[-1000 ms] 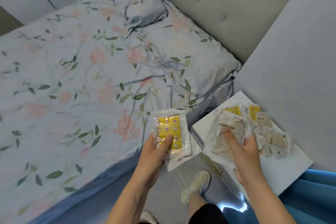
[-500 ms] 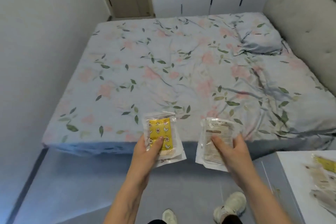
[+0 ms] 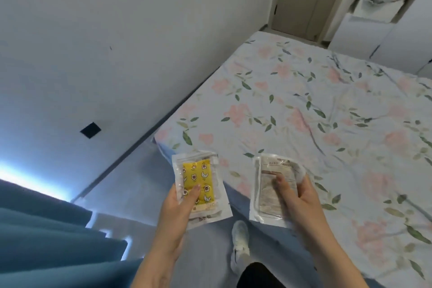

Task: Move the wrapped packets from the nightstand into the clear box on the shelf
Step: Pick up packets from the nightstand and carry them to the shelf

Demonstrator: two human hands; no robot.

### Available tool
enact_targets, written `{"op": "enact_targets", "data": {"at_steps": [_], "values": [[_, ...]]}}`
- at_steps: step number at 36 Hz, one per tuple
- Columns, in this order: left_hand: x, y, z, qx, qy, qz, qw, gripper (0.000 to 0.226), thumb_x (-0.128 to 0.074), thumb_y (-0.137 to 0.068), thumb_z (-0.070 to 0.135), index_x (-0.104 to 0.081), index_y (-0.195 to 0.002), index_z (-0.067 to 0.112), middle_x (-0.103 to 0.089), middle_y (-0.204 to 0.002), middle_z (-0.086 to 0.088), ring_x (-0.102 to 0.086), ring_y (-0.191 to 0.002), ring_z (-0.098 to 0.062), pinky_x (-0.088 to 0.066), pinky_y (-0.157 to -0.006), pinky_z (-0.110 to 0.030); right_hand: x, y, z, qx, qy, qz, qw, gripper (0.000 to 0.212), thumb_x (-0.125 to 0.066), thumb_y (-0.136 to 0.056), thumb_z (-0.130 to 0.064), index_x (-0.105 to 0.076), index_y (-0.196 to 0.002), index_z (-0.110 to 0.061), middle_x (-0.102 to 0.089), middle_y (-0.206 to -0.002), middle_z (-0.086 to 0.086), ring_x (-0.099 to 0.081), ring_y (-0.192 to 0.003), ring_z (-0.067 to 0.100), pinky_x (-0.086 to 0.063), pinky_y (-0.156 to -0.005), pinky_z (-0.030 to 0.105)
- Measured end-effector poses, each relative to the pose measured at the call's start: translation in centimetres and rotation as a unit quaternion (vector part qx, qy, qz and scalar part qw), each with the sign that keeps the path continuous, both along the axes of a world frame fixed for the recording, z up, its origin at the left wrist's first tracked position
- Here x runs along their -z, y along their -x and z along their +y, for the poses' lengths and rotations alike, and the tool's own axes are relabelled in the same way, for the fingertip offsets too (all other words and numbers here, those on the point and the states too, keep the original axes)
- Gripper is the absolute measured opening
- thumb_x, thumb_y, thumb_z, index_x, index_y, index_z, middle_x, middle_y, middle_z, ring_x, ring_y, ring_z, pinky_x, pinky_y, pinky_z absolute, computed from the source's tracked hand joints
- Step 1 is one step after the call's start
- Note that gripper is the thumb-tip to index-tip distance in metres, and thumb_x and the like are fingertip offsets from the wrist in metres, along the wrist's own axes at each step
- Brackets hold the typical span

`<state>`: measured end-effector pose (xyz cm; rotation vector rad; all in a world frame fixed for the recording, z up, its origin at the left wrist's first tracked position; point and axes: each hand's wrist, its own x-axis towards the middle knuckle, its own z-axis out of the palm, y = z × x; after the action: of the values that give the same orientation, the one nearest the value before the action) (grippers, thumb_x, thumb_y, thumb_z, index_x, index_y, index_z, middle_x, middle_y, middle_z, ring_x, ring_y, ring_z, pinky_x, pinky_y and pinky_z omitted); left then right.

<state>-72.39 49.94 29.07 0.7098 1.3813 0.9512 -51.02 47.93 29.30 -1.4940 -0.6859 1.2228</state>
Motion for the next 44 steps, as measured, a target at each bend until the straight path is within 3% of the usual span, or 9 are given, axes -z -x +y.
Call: {"op": "enact_targets", "data": {"at_steps": [4, 9, 14, 19, 25, 32, 36, 41, 44], "values": [[0.9, 1.3, 5.1, -0.033, 0.022, 0.003, 0.999, 0.015, -0.06, -0.09, 0.023, -0.064, -0.104, 0.026, -0.076, -0.091, 0.005, -0.073, -0.079, -0.014, -0.057, -0.061, -0.03, 0.5, 1.4, 6.7, -0.038, 0.004, 0.036, 0.999, 0.019, -0.059, -0.09, -0.013, -0.058, -0.108, -0.02, -0.074, -0.086, -0.002, -0.071, -0.071, 0.009, -0.053, -0.052, 0.017], [0.9, 2.5, 14.0, -0.049, 0.02, 0.025, 0.998, 0.019, -0.061, -0.09, 0.024, -0.064, -0.109, 0.025, -0.076, -0.094, 0.005, -0.073, -0.084, -0.015, -0.057, -0.08, -0.041, 1.1, 2.9, 16.7, -0.072, -0.002, 0.033, 0.997, 0.02, -0.06, -0.089, -0.015, -0.059, -0.108, -0.021, -0.072, -0.091, 0.003, -0.071, -0.07, 0.008, -0.052, -0.052, 0.017], [-0.8, 4.6, 22.3, -0.074, -0.001, 0.03, 0.997, 0.02, -0.06, -0.09, 0.023, -0.064, -0.109, 0.024, -0.076, -0.094, 0.006, -0.073, -0.084, -0.012, -0.054, -0.07, -0.026, 0.7, 5.0, 26.6, -0.114, 0.0, 0.021, 0.993, 0.025, -0.063, -0.086, -0.023, -0.059, -0.111, -0.026, -0.073, -0.098, 0.002, -0.072, -0.083, 0.016, -0.056, -0.063, 0.026], [-2.2, 7.9, 29.0, -0.122, -0.001, 0.026, 0.992, 0.021, -0.062, -0.088, 0.023, -0.064, -0.109, 0.025, -0.075, -0.094, 0.007, -0.072, -0.082, -0.009, -0.053, -0.065, -0.023, -0.3, 8.4, 35.0, -0.158, -0.011, -0.004, 0.987, 0.027, -0.066, -0.082, -0.029, -0.061, -0.108, -0.029, -0.071, -0.101, 0.003, -0.069, -0.091, 0.022, -0.055, -0.074, 0.036], [-2.2, 14.0, 36.0, -0.156, 0.007, 0.024, 0.987, 0.017, -0.061, -0.089, 0.024, -0.064, -0.105, 0.028, -0.075, -0.09, 0.009, -0.071, -0.081, -0.009, -0.051, -0.067, -0.025, 0.0, 14.3, 43.0, -0.176, -0.006, -0.02, 0.984, 0.017, -0.063, -0.088, -0.021, -0.059, -0.103, -0.027, -0.071, -0.09, -0.003, -0.07, -0.075, 0.01, -0.052, -0.057, 0.021], [-1.5, 23.7, 45.0, -0.121, -0.003, 0.036, 0.992, 0.016, -0.061, -0.091, 0.019, -0.065, -0.105, 0.025, -0.075, -0.094, 0.006, -0.072, -0.084, -0.011, -0.056, -0.074, -0.032, 0.6, 23.5, 51.4, -0.168, -0.025, -0.04, 0.985, 0.019, -0.061, -0.089, -0.025, -0.058, -0.106, -0.03, -0.069, -0.101, 0.003, -0.067, -0.089, 0.022, -0.051, -0.068, 0.028], [-2.0, 30.3, 50.0, -0.086, -0.011, 0.036, 0.996, 0.017, -0.06, -0.091, 0.018, -0.066, -0.105, 0.027, -0.075, -0.096, 0.006, -0.072, -0.087, -0.014, -0.056, -0.079, -0.038, 1.0, 29.6, 55.8, -0.133, -0.035, -0.047, 0.989, 0.015, -0.061, -0.09, -0.023, -0.059, -0.103, -0.032, -0.07, -0.098, 0.002, -0.068, -0.081, 0.015, -0.051, -0.065, 0.026], [-3.6, 36.5, 55.6, -0.034, -0.04, 0.053, 0.997, 0.019, -0.059, -0.091, 0.018, -0.064, -0.109, 0.022, -0.075, -0.095, 0.005, -0.072, -0.083, -0.011, -0.055, -0.06, -0.019, 0.3, 35.9, 60.9, -0.085, -0.035, -0.028, 0.995, 0.018, -0.06, -0.091, -0.022, -0.06, -0.109, -0.026, -0.069, -0.095, -0.003, -0.068, -0.073, 0.004, -0.05, -0.054, 0.013], [-4.1, 38.5, 58.6, -0.014, -0.039, 0.053, 0.998, 0.02, -0.06, -0.091, 0.017, -0.064, -0.111, 0.021, -0.075, -0.095, 0.005, -0.072, -0.087, -0.014, -0.056, -0.062, -0.02, -0.3, 38.3, 63.2, -0.075, -0.039, -0.034, 0.996, 0.026, -0.061, -0.091, -0.023, -0.058, -0.117, -0.023, -0.07, -0.1, -0.003, -0.069, -0.079, 0.004, -0.051, -0.057, 0.013]]}}
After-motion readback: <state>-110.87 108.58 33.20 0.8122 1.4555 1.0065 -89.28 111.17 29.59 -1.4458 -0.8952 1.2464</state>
